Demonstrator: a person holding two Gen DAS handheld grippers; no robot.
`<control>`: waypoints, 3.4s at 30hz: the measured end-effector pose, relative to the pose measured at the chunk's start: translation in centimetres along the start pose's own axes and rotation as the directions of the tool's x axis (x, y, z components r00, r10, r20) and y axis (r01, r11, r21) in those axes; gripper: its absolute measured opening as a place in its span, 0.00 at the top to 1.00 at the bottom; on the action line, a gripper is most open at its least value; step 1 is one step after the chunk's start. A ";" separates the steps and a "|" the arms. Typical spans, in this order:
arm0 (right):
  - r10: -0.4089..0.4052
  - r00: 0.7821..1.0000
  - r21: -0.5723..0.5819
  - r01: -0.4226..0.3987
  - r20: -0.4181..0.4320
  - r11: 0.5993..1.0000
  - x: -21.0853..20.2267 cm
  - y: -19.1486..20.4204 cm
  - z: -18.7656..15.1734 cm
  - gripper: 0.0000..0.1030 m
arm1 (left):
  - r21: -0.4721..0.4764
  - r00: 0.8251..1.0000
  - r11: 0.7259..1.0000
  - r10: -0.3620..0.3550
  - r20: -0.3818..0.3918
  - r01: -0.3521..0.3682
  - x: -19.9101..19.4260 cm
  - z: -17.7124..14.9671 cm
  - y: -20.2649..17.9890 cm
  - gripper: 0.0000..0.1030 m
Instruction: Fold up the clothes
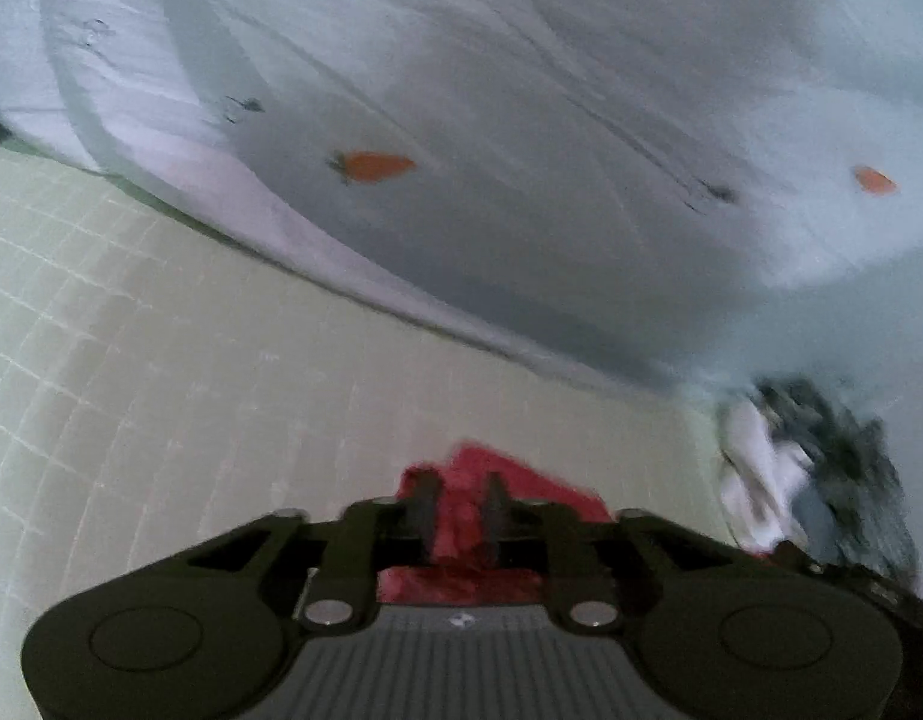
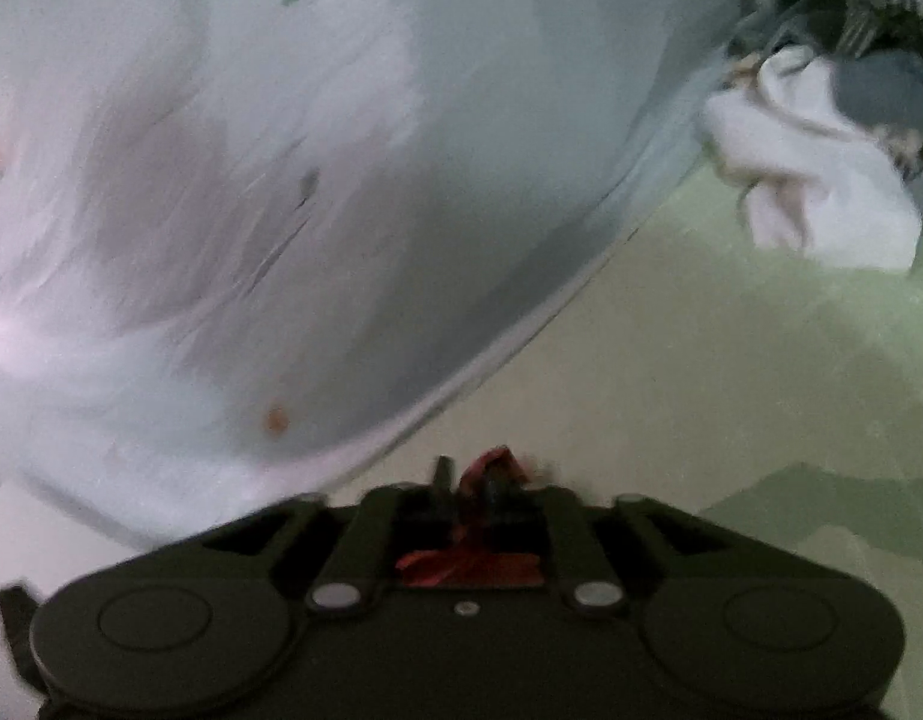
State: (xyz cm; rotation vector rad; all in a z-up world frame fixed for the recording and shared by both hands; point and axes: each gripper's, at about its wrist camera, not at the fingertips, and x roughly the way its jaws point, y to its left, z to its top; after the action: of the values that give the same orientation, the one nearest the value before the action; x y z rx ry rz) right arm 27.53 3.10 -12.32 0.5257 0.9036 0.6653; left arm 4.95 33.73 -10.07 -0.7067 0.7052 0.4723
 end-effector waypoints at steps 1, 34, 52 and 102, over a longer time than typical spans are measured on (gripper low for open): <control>-0.036 0.999 -0.022 0.036 0.010 0.999 0.5 0.1 0.3 0.59 | -0.009 1.000 1.000 0.025 0.015 -0.025 0.5 0.3 0.2 0.54; -0.300 0.940 -0.554 0.165 -0.162 0.816 11.5 3.9 -8.9 0.12 | 0.244 0.976 0.967 0.121 -0.182 -0.075 13.1 -5.6 -2.4 0.17; -0.068 0.963 -0.521 -0.081 -0.259 0.850 -0.7 8.1 -15.7 0.89 | 0.244 0.980 0.969 0.004 -0.200 0.046 1.1 -11.9 -2.7 0.89; 0.032 0.887 -0.570 -0.323 -0.460 0.755 -1.7 20.6 -29.8 0.88 | 0.005 0.957 0.958 0.288 -0.026 -0.288 -16.0 -15.2 12.9 0.88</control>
State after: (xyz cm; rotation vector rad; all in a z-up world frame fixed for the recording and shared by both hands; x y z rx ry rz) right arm -4.48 20.02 -13.17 -0.1669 0.9646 1.2442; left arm -20.07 28.91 -12.34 -0.6122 0.8379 0.7303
